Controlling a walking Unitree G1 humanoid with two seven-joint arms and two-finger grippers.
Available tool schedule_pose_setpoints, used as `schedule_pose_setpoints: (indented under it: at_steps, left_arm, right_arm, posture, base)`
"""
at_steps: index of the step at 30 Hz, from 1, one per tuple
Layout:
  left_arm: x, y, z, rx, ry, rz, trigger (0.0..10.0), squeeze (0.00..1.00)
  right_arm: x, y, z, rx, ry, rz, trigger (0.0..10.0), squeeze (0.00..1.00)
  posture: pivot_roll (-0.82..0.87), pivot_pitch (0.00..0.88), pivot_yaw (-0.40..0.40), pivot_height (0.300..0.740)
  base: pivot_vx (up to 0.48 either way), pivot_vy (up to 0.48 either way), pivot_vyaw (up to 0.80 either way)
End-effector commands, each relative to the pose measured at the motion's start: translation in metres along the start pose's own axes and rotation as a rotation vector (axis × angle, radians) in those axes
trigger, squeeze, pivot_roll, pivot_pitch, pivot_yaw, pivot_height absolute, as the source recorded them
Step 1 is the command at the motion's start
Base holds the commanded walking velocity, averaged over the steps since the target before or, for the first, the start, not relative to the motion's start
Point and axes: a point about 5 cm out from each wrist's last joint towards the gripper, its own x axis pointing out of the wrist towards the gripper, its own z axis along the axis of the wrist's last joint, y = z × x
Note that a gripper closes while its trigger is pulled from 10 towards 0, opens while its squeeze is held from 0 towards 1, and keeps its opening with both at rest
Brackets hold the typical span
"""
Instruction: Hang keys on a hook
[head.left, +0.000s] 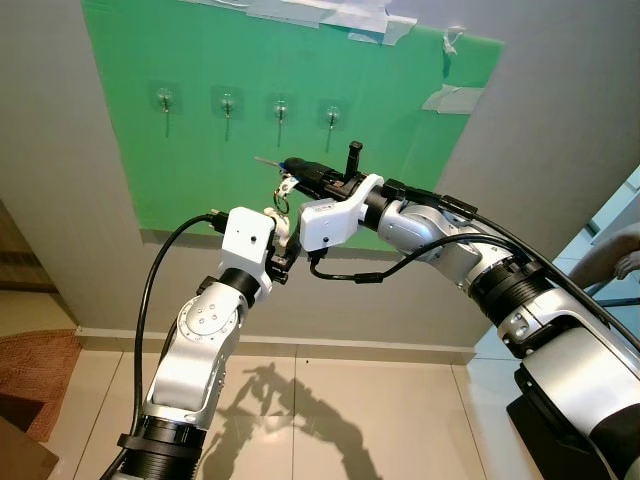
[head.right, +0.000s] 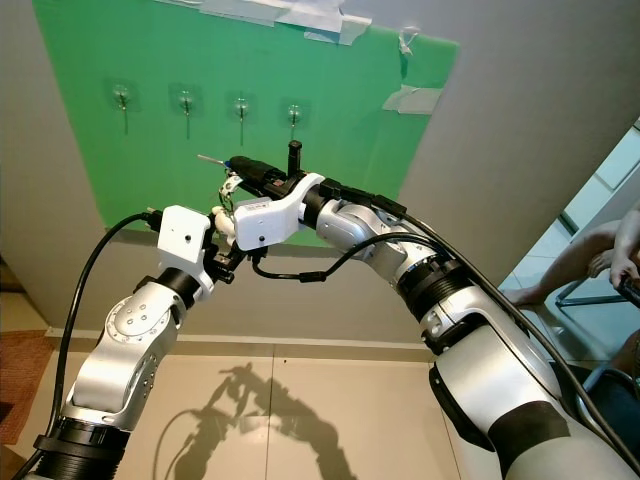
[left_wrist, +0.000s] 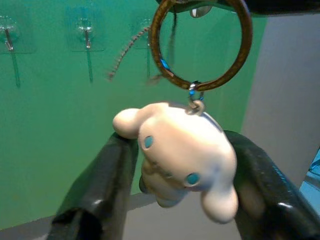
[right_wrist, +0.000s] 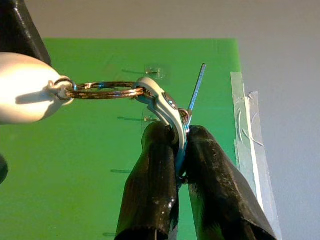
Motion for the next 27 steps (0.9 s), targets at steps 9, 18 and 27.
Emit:
schedule_pose_setpoints:
  at_steps: [9, 18, 27]
  left_arm:
    - [0.0041, -0.0064, 0.0018, 0.006, -0.015, -0.043, 0.0, 0.00]
    - [0.0033, -0.0077, 0.0018, 0.012, -0.020, -0.057, 0.0, 0.00]
    - [0.0026, -0.0088, 0.0010, 0.012, -0.021, -0.064, 0.0, 0.00]
  right_arm:
    - [-0.0027, -0.0061, -0.0066, -0.020, 0.024, -0.012, 0.0, 0.00]
    - [-0.0022, -0.0057, -0.0064, -0.023, 0.024, -0.009, 0.0, 0.00]
    - [-0.0024, -0.0053, -0.0073, -0.030, 0.027, -0.004, 0.0, 0.00]
  posture:
    - [0.03, 0.012, -0.096, 0.740]
    - [0.03, 0.013, -0.096, 0.740]
    - [0.03, 0.015, -0.098, 0.740]
  base:
    - [0.000, 0.000, 0.00]
    - [0.000, 0.000, 0.00]
    - [0.000, 0.000, 0.00]
